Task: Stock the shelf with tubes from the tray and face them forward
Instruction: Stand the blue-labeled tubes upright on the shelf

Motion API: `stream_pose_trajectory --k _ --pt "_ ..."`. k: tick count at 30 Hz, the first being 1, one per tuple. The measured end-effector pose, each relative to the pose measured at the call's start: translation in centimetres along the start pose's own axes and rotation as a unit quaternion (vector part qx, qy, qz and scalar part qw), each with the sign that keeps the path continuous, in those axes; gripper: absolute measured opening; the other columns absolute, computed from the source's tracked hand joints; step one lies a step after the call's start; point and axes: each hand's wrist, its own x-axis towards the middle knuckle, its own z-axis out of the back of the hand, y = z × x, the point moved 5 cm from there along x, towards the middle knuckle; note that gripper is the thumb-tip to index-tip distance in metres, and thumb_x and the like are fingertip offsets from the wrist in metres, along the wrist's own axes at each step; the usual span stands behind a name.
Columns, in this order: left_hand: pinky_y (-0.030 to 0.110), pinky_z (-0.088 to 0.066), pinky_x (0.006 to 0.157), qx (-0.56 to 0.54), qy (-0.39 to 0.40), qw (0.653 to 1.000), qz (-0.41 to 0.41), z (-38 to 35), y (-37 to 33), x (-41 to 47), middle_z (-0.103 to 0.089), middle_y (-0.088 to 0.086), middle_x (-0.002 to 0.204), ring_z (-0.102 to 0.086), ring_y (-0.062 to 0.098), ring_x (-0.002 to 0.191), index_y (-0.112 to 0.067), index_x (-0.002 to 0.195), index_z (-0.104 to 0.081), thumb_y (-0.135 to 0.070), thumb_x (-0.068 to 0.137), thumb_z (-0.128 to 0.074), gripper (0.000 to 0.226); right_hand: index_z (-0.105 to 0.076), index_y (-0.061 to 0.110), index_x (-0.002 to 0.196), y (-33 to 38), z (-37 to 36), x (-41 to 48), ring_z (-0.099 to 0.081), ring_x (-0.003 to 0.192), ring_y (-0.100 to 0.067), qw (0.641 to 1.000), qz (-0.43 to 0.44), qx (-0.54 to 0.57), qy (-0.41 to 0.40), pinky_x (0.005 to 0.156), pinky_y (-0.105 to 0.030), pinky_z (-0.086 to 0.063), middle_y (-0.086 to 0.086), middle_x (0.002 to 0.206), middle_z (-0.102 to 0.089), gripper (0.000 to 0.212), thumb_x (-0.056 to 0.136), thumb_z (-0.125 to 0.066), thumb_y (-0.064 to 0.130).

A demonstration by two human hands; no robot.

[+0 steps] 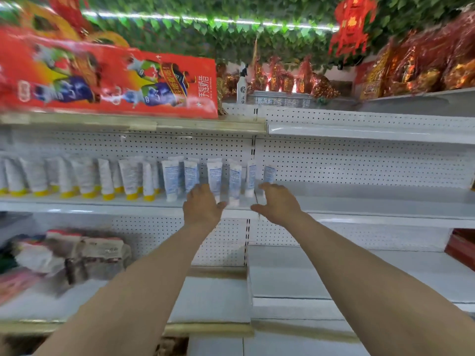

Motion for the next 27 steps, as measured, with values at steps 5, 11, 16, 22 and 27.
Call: stream_pose_trajectory --k 5,11,16,22,27 --pt "0.056 -0.039 0.101 0.061 -0.034 0.996 0.047 6.0 6.6 -4.3 -0.037 0.013 0.144 -0.032 0.034 0.135 -0.01 0.142 -0.034 -0.053 0.095 -0.043 0.064 -0.037 0.014 0.147 8.8 -2.2 -2.3 -0.039 0.135 -0.03 0.996 0.074 0.039 0.022 0.099 -0.042 -0.044 -0.011 0.147 -0.045 0.067 0.095 -0.046 0.056" --pt "0.054 -0.033 0.107 0.072 -0.048 0.988 0.131 12.1 17.4 -6.9 -0.027 0.017 0.153 -0.023 0.036 0.14 -0.007 0.145 -0.03 -0.054 0.095 -0.042 0.07 -0.033 0.016 0.148 21.1 -5.8 -2.7 -0.047 0.128 -0.03 0.985 0.14 0.084 0.046 0.095 -0.04 -0.045 -0.011 0.146 -0.044 0.069 0.095 -0.046 0.058" --pt "0.052 -0.035 0.105 0.075 -0.056 0.977 0.191 16.5 28.8 -6.8 -0.034 0.015 0.148 -0.03 0.036 0.135 -0.008 0.143 -0.033 -0.052 0.094 -0.045 0.067 -0.031 0.017 0.149 32.1 -11.7 -1.1 -0.047 0.128 -0.029 0.975 0.174 0.108 0.081 0.097 -0.042 -0.047 -0.01 0.149 -0.04 0.069 0.095 -0.047 0.057" --pt "0.046 -0.033 0.107 0.127 0.005 0.966 0.227 18.7 44.9 -6.3 -0.036 0.017 0.146 -0.032 0.036 0.135 -0.003 0.147 -0.026 -0.048 0.098 -0.04 0.068 -0.036 0.018 0.145 44.8 -23.4 1.3 -0.051 0.124 -0.031 0.967 0.164 0.125 0.148 0.095 -0.039 -0.044 -0.011 0.142 -0.047 0.064 0.094 -0.051 0.054" --pt "0.047 -0.039 0.101 0.108 0.059 0.952 0.28 16.8 58.1 -7.5 -0.038 0.02 0.142 -0.039 0.039 0.13 -0.007 0.142 -0.035 -0.057 0.094 -0.038 0.07 -0.041 0.017 0.143 51.7 -33.8 1.8 -0.061 0.109 -0.027 0.954 0.141 0.13 0.232 0.086 -0.037 -0.051 -0.006 0.131 -0.059 0.063 0.092 -0.055 0.051"
